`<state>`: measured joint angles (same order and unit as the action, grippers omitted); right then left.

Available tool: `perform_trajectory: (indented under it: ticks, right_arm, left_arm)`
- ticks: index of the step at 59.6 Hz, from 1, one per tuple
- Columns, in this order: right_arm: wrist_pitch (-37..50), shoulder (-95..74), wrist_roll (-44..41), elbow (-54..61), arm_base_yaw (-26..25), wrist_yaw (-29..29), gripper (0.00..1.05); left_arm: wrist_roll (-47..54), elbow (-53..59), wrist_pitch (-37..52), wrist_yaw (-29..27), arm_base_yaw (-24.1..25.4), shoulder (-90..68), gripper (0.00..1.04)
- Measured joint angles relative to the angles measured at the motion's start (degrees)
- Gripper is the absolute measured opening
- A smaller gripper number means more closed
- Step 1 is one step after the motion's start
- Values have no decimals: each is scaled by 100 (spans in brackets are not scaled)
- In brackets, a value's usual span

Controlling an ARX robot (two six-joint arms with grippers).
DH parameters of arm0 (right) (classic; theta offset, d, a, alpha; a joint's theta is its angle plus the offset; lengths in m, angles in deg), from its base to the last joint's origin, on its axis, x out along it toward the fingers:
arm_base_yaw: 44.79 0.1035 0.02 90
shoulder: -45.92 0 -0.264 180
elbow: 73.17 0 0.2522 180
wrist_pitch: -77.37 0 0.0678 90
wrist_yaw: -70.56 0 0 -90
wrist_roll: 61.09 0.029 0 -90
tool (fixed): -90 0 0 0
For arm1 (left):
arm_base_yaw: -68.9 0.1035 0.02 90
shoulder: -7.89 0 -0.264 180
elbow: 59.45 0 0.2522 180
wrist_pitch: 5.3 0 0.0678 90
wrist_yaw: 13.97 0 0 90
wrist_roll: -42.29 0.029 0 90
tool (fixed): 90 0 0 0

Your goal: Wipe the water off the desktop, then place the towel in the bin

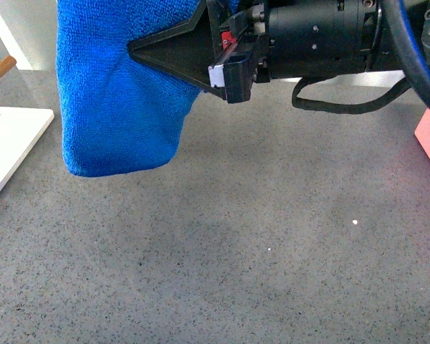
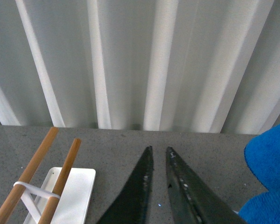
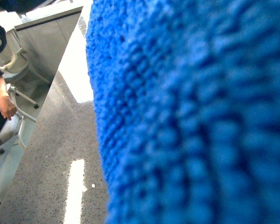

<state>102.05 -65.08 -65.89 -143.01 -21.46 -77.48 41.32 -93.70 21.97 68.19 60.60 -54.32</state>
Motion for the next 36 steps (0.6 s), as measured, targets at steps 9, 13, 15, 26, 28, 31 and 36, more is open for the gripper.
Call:
perform_trajectory:
  ticks: [9,13,15,26,28,31,36]
  right_arm:
    - [-2,122,4,44,-55,-11,4]
    - [26,160,15,77,-74,-13,4]
    - [24,175,15,92,-77,-13,4]
    - [105,254,87,157,-85,-11,4]
    - [85,271,92,162,-87,-11,4]
    - [-7,308,90,186,-92,-28,4]
    - [-15,332,83,219,-98,-13,4]
  left_arm:
    - [42,444,57,151,153,417,3]
    - [48,684,57,205,238,649,3]
    - [50,791,50,238,275,769,3]
    - [52,1176,-111,691,584,1320,3]
    - [55,1217,-142,737,649,1384,3]
    - [55,1325,-229,754,767,1582,3]
    - [55,1429,-352,754,813,1808,3]
